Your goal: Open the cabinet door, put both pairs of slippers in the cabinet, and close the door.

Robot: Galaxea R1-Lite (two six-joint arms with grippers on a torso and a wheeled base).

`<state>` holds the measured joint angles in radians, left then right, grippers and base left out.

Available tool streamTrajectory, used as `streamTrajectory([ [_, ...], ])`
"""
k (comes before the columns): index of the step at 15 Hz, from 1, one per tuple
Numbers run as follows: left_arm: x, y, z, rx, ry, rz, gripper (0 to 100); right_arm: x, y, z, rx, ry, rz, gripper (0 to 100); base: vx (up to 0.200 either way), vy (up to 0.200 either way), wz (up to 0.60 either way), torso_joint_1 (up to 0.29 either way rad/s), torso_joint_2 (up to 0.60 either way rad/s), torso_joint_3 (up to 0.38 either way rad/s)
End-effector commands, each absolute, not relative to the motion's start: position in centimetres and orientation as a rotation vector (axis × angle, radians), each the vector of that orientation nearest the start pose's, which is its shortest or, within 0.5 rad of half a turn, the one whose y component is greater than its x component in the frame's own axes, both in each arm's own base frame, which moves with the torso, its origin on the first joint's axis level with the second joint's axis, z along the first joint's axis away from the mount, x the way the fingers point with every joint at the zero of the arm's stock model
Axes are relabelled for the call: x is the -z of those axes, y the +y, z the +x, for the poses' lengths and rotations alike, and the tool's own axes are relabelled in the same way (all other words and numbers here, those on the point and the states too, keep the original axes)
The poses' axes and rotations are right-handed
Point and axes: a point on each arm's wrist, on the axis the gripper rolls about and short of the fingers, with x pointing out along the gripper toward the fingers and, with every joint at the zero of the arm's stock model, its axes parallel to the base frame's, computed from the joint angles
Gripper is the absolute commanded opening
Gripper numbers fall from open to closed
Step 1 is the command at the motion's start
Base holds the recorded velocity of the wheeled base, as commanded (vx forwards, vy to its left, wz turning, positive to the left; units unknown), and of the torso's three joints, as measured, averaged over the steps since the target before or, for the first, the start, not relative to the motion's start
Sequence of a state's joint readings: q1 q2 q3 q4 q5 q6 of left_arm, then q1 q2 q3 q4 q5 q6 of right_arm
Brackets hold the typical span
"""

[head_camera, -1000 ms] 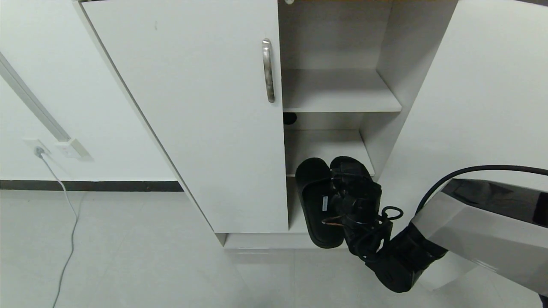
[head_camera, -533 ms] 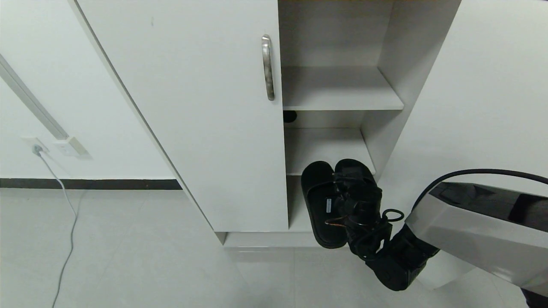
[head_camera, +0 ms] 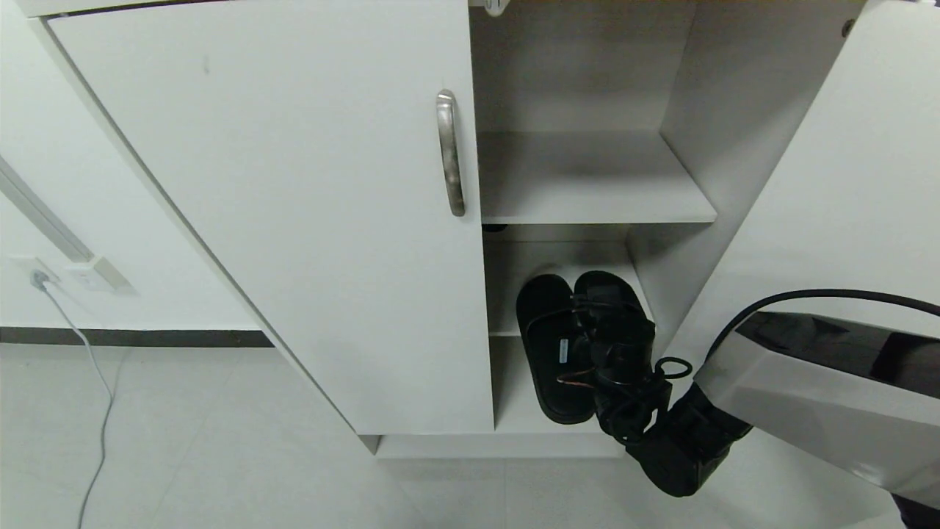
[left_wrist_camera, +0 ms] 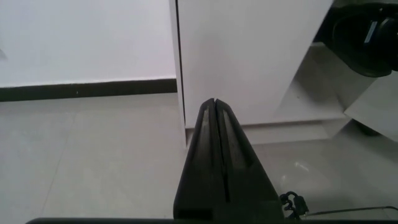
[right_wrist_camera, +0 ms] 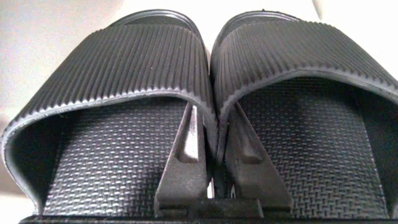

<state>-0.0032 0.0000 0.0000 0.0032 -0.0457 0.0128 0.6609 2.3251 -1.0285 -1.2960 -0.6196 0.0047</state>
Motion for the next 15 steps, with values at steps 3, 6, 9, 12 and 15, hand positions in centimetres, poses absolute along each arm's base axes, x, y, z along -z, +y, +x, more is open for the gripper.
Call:
streamTrajectory([
  [3,-7.5,-0.1,-2.3,0.048,0.004,0.012,0,-7.7,25.5,35.2,-0.046,-0.02,0.019,0,0.0,0.0,0.0,0.0,0.0,0.0],
  [6,-7.5,-0.1,-2.3,0.048,0.004,0.012,0,-7.9,25.4,37.7,-0.023,-0.028,0.024,0,0.0,0.0,0.0,0.0,0.0,0.0],
  [9,-7.5,-0.1,-2.3,0.048,0.004,0.012,0,-8.3,25.3,39.7,-0.006,-0.023,0.022,0,0.0,0.0,0.0,0.0,0.0,0.0],
  [12,-7.5,-0.1,-2.3,0.048,0.004,0.012,0,-8.6,25.0,41.9,-0.002,-0.026,0.024,0,0.0,0.0,0.0,0.0,0.0,0.0],
  [15,-7.5,-0.1,-2.3,0.048,0.004,0.012,0,-8.8,25.1,43.7,0.012,-0.037,0.032,0,0.0,0.0,0.0,0.0,0.0,0.0],
])
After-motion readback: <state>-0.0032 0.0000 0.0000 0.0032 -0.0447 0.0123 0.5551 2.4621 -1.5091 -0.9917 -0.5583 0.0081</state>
